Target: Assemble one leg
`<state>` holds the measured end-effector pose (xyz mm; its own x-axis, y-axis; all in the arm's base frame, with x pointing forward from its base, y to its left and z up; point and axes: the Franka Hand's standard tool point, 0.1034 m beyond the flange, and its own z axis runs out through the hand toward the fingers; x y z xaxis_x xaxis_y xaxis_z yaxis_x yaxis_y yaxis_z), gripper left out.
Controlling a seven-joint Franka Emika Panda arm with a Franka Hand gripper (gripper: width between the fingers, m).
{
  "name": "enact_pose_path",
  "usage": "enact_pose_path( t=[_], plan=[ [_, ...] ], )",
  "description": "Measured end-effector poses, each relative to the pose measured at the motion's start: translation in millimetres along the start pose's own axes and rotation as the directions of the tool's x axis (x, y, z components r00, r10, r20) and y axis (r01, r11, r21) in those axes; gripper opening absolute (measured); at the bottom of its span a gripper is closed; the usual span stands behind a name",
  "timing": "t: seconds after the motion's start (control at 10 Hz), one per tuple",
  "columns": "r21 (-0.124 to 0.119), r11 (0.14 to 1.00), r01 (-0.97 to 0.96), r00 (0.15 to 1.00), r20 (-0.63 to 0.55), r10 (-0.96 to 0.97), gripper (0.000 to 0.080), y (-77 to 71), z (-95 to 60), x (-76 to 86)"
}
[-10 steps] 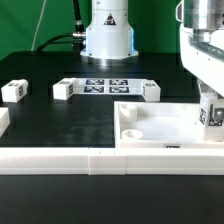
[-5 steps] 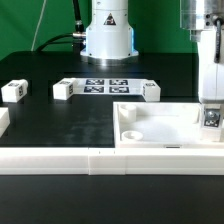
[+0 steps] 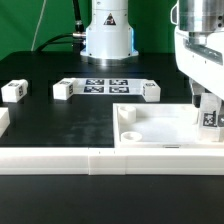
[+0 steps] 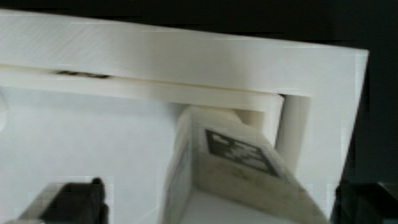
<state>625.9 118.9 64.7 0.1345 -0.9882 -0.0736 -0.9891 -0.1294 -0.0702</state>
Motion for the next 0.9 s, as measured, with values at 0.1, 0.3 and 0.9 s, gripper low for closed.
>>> enact_pose_path(
  t=[0.1, 0.3, 0.9],
  plan=[
    [0.000, 0.998, 0.066, 0.998, 0.000, -0.066, 0.0645, 0.0, 0.0, -0.6],
    [0.000, 0.974, 0.225, 0.974, 0.000, -0.225, 0.0649, 0.0, 0.1, -0.6],
    [-0.020, 0.624, 0.781, 0.624, -0.004, -0.781, 0.0649, -4.8, -3.9, -1.3]
  ],
)
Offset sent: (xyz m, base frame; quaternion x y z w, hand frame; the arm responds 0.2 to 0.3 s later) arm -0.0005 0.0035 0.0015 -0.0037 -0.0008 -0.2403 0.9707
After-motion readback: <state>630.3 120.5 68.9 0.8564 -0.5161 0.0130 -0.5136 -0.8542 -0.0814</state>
